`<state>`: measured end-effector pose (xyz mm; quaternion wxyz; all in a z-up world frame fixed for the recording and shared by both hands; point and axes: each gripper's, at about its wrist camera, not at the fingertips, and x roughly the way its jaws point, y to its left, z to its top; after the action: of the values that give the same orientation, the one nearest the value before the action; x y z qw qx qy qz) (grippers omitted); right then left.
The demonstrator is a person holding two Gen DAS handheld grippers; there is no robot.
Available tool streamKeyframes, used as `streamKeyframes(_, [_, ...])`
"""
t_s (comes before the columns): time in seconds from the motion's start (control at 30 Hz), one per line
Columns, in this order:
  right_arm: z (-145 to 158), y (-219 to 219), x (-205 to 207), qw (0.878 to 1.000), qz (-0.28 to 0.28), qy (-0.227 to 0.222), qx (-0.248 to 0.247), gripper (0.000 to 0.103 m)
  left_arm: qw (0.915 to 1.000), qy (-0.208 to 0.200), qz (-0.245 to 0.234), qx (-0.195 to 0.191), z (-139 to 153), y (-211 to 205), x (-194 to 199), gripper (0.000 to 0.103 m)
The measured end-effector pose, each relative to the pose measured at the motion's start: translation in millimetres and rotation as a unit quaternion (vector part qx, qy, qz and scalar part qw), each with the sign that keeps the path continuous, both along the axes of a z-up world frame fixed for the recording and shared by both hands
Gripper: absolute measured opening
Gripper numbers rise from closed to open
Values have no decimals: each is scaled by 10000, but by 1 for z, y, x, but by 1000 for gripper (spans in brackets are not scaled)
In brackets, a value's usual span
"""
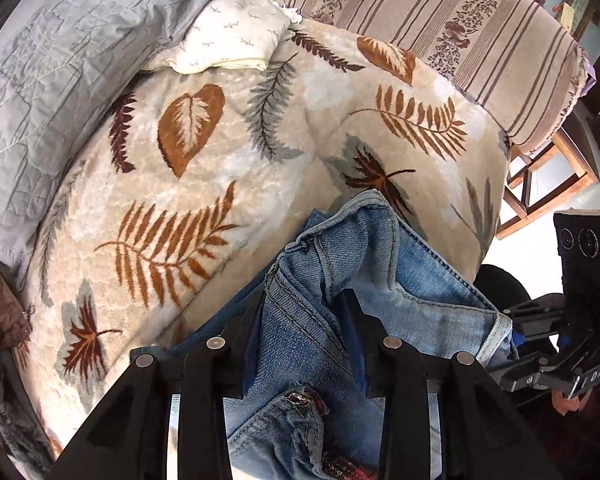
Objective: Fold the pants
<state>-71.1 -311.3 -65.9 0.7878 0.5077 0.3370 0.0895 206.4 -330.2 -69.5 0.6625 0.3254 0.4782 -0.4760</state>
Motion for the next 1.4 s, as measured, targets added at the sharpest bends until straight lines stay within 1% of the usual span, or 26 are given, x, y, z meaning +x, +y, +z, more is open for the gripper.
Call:
streamKeyframes(0.1, [-15, -18, -8, 9993, -246, 268, 48, 28, 9993, -124, 64, 337, -30, -30, -6, 39])
streamKeyframes(0.17, [-31, -26, -11, 9977, -307, 582, 159, 28, 9981, -293, 179, 519, -49, -43, -6, 47])
streamKeyframes(0.2, [-39, -30, -12, 9966, -332, 720, 240, 28, 9975, -359, 220, 560, -56, -47, -6, 48])
streamKeyframes(0.27, [-51, -31, -12, 9956, -318, 812, 337, 29, 9975, -336, 336, 532, -59, -49, -4, 50])
streamKeyframes(0.3, [-54, -31, -12, 9955, -331, 812, 363, 29, 9975, -257, 420, 516, -58, -48, -2, 50])
streamKeyframes(0.4, [-56, -34, -9, 9951, -314, 733, 593, 37, 9968, -10, 701, 378, -45, -41, 3, 49])
streamKeyframes(0.47, [-47, -40, -17, 9954, -257, 689, 614, 43, 9957, 98, 913, 123, -24, -23, 9, 45])
streamKeyframes(0.53, [-36, -46, -26, 9964, -307, 555, 558, 44, 9923, 248, 1201, -190, -3, 5, 16, 45])
streamKeyframes(0.57, [-27, -52, -29, 9968, -420, 487, 473, 44, 9890, 340, 1396, -354, 5, 23, 21, 45])
streamKeyframes(0.63, [-9, -70, -29, 9966, -723, 377, 153, 47, 9788, 416, 1937, -521, 11, 60, 31, 45])
streamKeyframes(0.67, [-2, -76, -25, 9961, -802, 374, -3, 48, 9725, 534, 2190, -588, 9, 80, 35, 44])
streamKeyframes(0.7, [3, -79, -14, 9963, -780, 365, -85, 48, 9652, 745, 2419, -660, 3, 98, 38, 44])
streamKeyframes(0.8, [11, -77, 33, 9982, -379, 291, -365, 49, 9401, 1359, 3008, -848, -20, 140, 41, 44])
streamKeyframes(0.83, [11, -73, 39, 9979, -219, 309, -525, 49, 9322, 1523, 3147, -940, -27, 150, 41, 44])
streamKeyframes(0.93, [5, -65, 84, 9906, -2, 591, -1234, 48, 9064, 2052, 3471, -1257, -47, 173, 42, 46])
streamKeyframes(0.97, [0, -63, 98, 9893, 109, 651, -1304, 48, 8993, 2213, 3540, -1299, -54, 176, 44, 47])
streamKeyframes(1.0, [-6, -61, 104, 9882, 280, 742, -1312, 47, 8950, 2311, 3596, -1279, -60, 176, 46, 47])
streamKeyframes(1.03, [-11, -59, 114, 9860, 418, 877, -1356, 26, 8913, 2379, 3636, -1295, -62, 177, 49, 42])
streamKeyframes(1.07, [-12, -57, 122, 9846, 574, 898, -1386, 6, 8885, 2376, 3681, -1365, -60, 177, 50, 37])
streamKeyframes(1.1, [-6, -56, 126, 9833, 667, 809, -1489, 6, 8874, 2318, 3710, -1453, -58, 178, 54, 36])
streamKeyframes(1.17, [19, -56, 124, 9789, 645, 417, -1893, 5, 8897, 2107, 3708, -1631, -50, 176, 56, 32])
streamKeyframes(1.2, [28, -60, 122, 9780, 538, 295, -1994, 5, 8919, 1996, 3727, -1604, -52, 173, 57, 32])
streamKeyframes(1.23, [30, -65, 123, 9794, 465, 281, -1943, 4, 8933, 1939, 3753, -1539, -56, 169, 59, 32])
streamKeyframes(1.27, [24, -71, 126, 9804, 467, 406, -1869, 5, 8939, 1947, 3775, -1437, -64, 164, 59, 31])
streamKeyframes(1.33, [-2, -78, 133, 9772, 529, 902, -1848, 5, 8985, 1854, 3798, -1188, -79, 153, 56, 31])
streamKeyframes(1.4, [-31, -78, 134, 9746, 631, 1246, -1750, 5, 9044, 1628, 3765, -1172, -82, 143, 50, 31])
